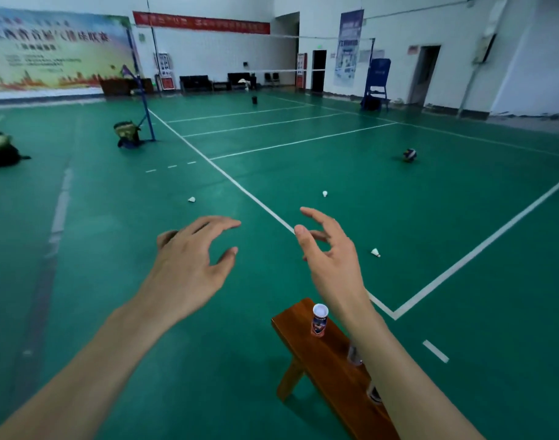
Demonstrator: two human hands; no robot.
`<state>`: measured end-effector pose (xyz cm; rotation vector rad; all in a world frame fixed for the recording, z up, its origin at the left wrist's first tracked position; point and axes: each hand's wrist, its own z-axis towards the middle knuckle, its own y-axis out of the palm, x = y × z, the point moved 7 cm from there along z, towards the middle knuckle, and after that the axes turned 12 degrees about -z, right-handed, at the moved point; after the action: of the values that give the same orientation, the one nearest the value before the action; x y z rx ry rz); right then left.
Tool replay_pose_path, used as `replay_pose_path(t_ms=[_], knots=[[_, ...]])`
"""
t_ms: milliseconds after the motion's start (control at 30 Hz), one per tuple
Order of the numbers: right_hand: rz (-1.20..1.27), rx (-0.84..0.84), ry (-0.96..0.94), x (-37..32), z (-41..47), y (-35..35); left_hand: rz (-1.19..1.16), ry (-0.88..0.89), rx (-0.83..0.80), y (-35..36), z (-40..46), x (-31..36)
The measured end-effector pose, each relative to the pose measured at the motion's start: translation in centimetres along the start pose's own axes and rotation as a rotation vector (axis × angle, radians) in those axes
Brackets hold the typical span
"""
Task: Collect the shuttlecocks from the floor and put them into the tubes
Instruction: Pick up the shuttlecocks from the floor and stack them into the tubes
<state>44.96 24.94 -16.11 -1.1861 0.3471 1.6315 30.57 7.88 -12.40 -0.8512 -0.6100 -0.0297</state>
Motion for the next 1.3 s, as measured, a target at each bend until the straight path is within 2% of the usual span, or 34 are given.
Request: replay_pose_path(t_ms=[133,367,500,633,1000,1100,1300], knots=[[0.068,-0.018,-0.048,-0.1,6.8,5.5,-0.093,-0.018,-0.002,-0.6,5.7,-5.8],[0.204,0.010,-0.081,2.7,20.9,15.6,-0.015,-0.104,0.008,-0.7,19.1,-15.3],[0.239,-0.052,-0.081,5.6,28.7,22.8,0.126,-0.119,0.022,-0.4,25.2,-21.3],[0.278,-0.107,-0.006,8.1,34.6,29.6,0.113,-0.225,0.014,-0.7,29.9,-28.3],[0.267,-0.112,0.046,11.3,50.5,53.4,0.086,-0.248,0.019,-4.3,43.0,-52.3],[0.229,-0.067,-0.003,11.0,55.4,58.1,0.085,-0.217,-0.018,-5.8,48.3,-59.0],[0.130,-0.046,0.063,14.1,64.9,64.9,-0.009,-0.183,-0.045,-5.8,60.8,-69.4]])
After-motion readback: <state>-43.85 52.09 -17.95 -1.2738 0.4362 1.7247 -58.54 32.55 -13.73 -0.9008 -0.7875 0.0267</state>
